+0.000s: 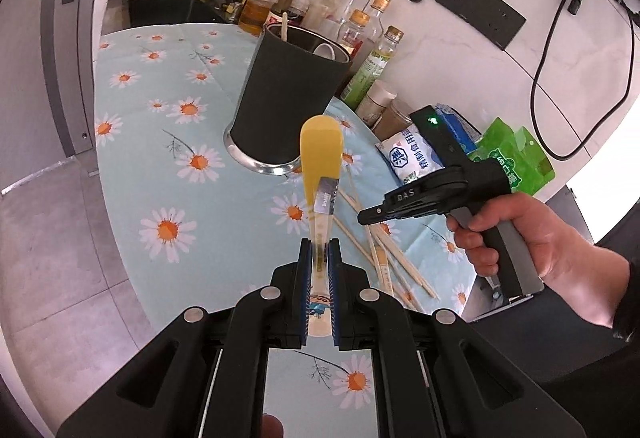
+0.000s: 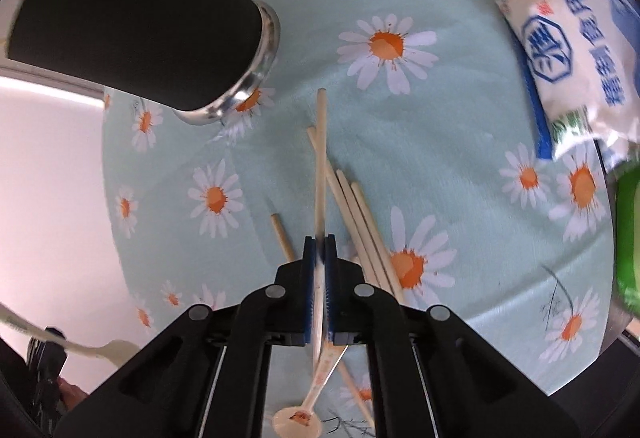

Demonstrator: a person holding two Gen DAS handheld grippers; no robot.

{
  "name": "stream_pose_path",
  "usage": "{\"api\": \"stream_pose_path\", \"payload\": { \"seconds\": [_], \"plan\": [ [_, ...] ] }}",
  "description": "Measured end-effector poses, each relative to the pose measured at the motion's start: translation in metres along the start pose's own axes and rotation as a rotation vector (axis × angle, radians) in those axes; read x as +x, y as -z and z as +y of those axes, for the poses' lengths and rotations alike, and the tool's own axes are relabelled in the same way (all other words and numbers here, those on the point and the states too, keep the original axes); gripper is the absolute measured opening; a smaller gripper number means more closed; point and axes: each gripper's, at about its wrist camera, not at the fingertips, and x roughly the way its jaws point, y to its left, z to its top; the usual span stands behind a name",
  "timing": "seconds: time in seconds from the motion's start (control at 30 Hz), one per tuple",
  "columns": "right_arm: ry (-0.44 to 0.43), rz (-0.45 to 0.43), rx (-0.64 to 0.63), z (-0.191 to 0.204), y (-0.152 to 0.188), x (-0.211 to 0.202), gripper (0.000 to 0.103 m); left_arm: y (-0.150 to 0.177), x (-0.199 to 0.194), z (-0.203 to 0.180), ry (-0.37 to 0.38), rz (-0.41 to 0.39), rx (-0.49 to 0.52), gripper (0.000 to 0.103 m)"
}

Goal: Organize utensils
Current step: 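Grasp another wooden chopstick with the right gripper while the left lifts the spoon, then lower the spoon and chopstick into the black holder and open both grippers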

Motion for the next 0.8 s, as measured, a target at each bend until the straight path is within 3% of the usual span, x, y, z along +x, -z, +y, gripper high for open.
{"api": "stream_pose_path", "payload": {
  "seconds": [0.2,0.37,0.57,0.8],
  "plan": [
    [-0.077,-0.065,0.002,0.004,0.022,-0.030,0.006,-0.013,0.006,-0.006,-0.002,0.028,0.050,0.007],
    [-0.202,-0.134,-0.077,0.017,0.035,-0.055,0.006,-0.027,0.008,-0.021,-0.015,0.036,0.104,0.007],
    [-0.309,-0.226,-0.187,0.023,0.043,-0.082,0.006,-0.051,0.008,-0.036,-0.025,0.003,0.120,0.007],
    [-0.404,-0.397,-0.342,0.017,0.038,-0.131,0.006,-0.081,0.004,-0.056,-0.045,-0.047,0.122,0.007]
  ]
}}
